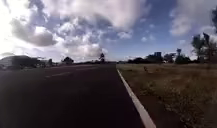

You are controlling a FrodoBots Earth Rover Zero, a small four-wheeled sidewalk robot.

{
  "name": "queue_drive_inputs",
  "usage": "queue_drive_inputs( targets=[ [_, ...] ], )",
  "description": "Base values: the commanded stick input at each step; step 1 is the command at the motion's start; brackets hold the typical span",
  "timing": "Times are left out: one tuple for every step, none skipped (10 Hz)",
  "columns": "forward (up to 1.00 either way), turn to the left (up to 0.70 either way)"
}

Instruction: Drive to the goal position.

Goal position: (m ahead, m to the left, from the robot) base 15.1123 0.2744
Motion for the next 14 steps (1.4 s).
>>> queue_drive_inputs(
  targets=[
    [0.0, 0.0],
    [0.0, 0.0],
    [0.0, 0.0],
    [0.0, 0.0],
    [0.37, 0.0],
    [0.49, 0.0],
    [0.5, 0.0],
    [0.5, 0.0],
    [0.5, 0.0],
    [0.5, 0.0],
    [0.5, 0.0],
    [0.5, 0.0],
    [0.5, 0.0],
    [0.5, 0.0]
  ],
)
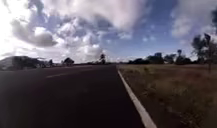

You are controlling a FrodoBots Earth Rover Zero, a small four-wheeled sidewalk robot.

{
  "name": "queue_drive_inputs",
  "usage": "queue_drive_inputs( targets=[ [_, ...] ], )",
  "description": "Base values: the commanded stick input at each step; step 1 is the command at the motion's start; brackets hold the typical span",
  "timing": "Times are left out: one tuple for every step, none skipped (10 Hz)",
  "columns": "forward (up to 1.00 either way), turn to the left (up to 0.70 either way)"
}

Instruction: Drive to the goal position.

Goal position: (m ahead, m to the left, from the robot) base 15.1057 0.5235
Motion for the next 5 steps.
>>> queue_drive_inputs(
  targets=[
    [0.5, 0.0],
    [0.5, 0.0],
    [0.5, 0.0],
    [0.5, 0.0],
    [0.5, 0.0]
  ],
)
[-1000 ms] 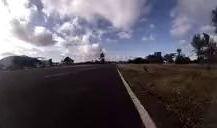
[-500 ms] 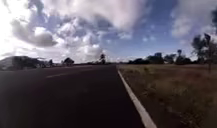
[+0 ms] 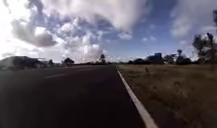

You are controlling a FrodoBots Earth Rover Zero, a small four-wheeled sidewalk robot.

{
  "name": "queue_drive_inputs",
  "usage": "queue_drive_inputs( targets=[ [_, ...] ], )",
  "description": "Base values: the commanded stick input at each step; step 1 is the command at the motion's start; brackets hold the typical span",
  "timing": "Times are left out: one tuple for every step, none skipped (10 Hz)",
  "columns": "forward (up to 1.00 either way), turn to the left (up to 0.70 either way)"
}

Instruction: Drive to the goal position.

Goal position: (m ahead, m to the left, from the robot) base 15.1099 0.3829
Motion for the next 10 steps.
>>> queue_drive_inputs(
  targets=[
    [0.5, 0.0],
    [0.5, -0.21],
    [0.5, -0.45],
    [0.5, -0.5],
    [0.5, -0.5],
    [0.5, -0.43],
    [0.5, -0.34],
    [0.5, -0.25],
    [0.5, -0.16],
    [0.5, -0.07]
  ],
)
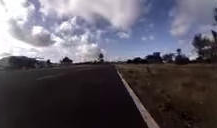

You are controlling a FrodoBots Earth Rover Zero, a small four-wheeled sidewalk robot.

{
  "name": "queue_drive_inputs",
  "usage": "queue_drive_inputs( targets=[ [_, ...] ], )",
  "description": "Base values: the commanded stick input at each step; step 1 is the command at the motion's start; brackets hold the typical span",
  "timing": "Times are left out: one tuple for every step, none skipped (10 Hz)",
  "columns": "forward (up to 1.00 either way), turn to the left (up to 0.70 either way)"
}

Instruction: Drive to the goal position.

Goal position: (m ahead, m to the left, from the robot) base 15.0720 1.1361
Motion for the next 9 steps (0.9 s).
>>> queue_drive_inputs(
  targets=[
    [0.5, 0.0],
    [0.5, 0.0],
    [0.5, 0.0],
    [0.5, 0.0],
    [0.5, 0.0],
    [0.5, 0.0],
    [0.5, 0.0],
    [0.5, 0.0],
    [0.5, 0.0]
  ],
)
